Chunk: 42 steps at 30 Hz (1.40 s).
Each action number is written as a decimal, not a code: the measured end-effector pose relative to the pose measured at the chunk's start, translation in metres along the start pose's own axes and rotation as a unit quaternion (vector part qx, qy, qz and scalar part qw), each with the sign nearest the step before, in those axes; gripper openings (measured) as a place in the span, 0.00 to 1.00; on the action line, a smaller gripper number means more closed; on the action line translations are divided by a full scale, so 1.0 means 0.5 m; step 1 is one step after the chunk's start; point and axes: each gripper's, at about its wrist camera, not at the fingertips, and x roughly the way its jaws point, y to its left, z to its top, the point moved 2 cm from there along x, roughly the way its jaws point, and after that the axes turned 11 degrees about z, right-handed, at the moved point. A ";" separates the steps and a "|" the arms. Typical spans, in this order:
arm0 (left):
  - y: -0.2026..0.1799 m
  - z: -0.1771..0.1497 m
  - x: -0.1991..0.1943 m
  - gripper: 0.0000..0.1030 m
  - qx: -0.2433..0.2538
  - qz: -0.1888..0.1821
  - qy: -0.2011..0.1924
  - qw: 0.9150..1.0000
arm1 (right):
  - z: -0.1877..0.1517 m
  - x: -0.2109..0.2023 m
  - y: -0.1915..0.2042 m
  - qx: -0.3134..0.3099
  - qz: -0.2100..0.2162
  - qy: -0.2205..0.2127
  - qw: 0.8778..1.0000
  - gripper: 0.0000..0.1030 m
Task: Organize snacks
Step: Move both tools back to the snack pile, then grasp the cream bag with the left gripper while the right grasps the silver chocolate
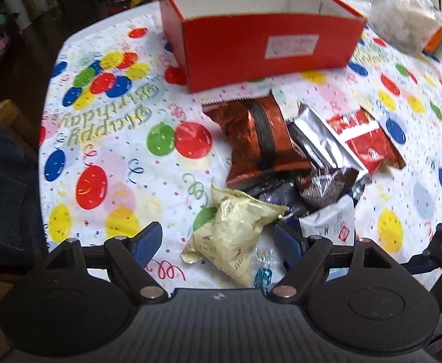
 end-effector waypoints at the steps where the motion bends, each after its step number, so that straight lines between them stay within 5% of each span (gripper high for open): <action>1: -0.003 0.000 0.005 0.79 0.004 -0.002 0.003 1.000 | -0.002 0.006 0.002 -0.001 -0.001 0.003 1.000 0.78; 14: 0.015 0.018 0.049 0.79 -0.016 -0.022 0.032 0.999 | 0.001 0.033 0.005 -0.013 -0.035 0.003 0.999 0.49; 22: 0.015 0.023 0.060 0.78 -0.019 -0.036 0.040 0.998 | -0.002 0.040 0.026 -0.057 -0.059 0.014 0.996 0.42; 31: 0.014 0.007 0.056 0.51 -0.026 -0.033 0.043 0.998 | 0.000 0.036 0.025 -0.063 -0.062 0.016 0.996 0.32; 42: 0.041 -0.022 0.042 0.46 -0.078 -0.017 0.044 0.996 | -0.015 0.002 -0.010 -0.005 -0.069 0.006 0.998 0.23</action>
